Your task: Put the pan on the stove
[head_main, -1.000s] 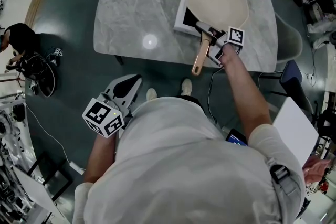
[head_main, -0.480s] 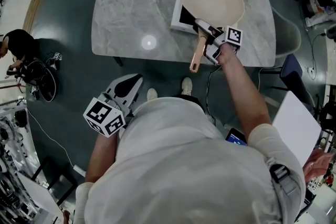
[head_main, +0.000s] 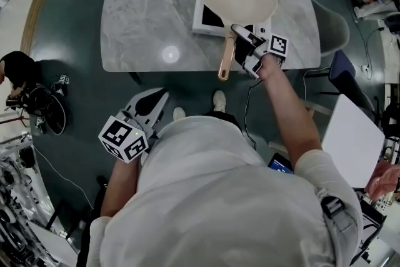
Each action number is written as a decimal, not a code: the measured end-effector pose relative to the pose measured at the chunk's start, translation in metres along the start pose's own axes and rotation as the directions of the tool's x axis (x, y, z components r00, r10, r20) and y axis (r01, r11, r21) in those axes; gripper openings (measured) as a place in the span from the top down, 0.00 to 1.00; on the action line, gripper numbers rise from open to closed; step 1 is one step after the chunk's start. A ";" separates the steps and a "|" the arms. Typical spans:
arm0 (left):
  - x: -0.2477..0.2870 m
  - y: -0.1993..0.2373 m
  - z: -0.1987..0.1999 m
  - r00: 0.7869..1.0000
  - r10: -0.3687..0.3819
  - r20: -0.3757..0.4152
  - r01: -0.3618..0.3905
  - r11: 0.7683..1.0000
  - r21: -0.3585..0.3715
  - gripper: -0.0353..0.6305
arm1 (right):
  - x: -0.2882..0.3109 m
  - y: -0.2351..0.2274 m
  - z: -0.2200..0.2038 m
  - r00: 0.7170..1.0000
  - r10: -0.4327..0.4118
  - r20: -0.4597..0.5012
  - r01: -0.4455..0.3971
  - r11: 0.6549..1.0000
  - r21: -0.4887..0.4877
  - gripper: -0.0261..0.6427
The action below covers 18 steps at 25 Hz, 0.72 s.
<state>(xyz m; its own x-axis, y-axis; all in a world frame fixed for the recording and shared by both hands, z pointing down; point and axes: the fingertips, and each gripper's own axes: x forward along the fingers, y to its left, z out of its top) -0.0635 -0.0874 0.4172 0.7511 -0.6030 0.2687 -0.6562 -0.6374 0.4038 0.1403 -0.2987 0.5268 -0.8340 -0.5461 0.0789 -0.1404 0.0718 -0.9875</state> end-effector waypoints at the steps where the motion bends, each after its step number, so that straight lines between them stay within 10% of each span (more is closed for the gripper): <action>1: 0.001 -0.001 0.000 1.000 -0.009 -0.002 0.009 1.000 0.004 0.91 | -0.005 0.001 -0.001 1.000 -0.001 0.008 0.001 1.000 -0.003 0.45; 18: 0.007 -0.018 -0.011 0.987 -0.149 -0.053 0.152 0.987 0.060 0.92 | -0.110 0.043 -0.101 0.990 -0.130 0.060 0.141 0.955 -0.261 0.67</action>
<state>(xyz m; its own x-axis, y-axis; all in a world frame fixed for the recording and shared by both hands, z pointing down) -0.0458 -0.0744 0.4214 0.8431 -0.4753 0.2516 -0.5378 -0.7492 0.3866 0.1717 -0.1511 0.4894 -0.7752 -0.5998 0.1983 -0.3912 0.2093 -0.8962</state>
